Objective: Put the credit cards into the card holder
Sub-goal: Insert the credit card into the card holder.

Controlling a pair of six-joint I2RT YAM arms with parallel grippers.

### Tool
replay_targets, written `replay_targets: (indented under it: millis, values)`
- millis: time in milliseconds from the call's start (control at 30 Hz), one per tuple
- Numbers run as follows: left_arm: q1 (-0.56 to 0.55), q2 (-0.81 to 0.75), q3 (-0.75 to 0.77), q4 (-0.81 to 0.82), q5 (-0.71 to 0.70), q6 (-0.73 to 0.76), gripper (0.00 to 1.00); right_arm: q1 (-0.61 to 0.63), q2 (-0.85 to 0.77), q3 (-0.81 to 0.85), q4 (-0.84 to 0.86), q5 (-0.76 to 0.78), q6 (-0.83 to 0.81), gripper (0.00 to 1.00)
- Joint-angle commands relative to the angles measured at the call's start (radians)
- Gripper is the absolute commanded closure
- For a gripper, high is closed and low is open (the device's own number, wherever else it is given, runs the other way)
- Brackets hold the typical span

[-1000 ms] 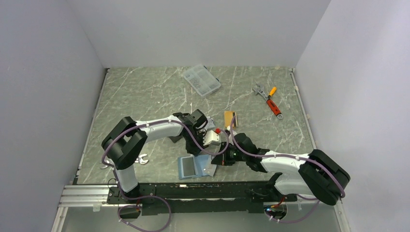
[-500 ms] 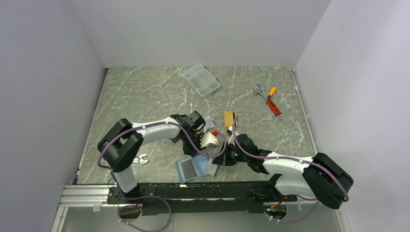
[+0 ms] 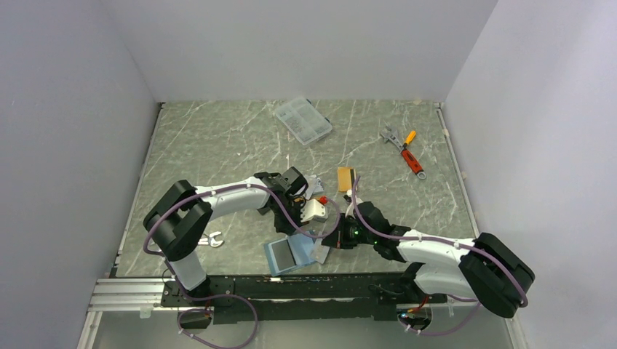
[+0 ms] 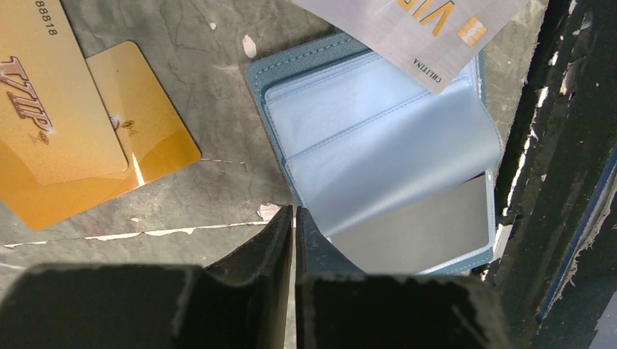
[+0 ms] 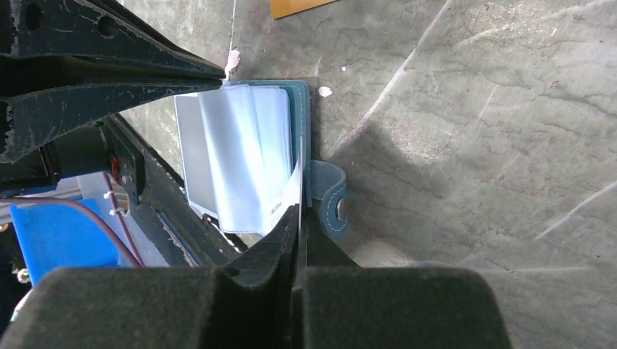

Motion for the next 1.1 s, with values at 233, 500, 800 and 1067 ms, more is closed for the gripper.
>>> replay_targets:
  millis: [233,500,800,1067]
  values:
    - [-0.001,-0.051,-0.013,-0.003,0.007,0.02,0.89,0.001,0.043,0.007,-0.002,0.031,-0.024,1.0]
    - [0.001,-0.054,-0.004,-0.008,0.006,0.02,0.89,0.035,0.092,0.033,0.011,0.006,-0.033,1.0]
    - [0.001,-0.078,0.022,-0.045,0.026,0.028,0.89,0.04,0.15,0.064,0.035,-0.029,-0.044,1.0]
    - [0.003,-0.094,-0.005,-0.05,0.043,0.073,0.96,0.035,0.11,0.06,0.004,0.006,-0.048,1.0]
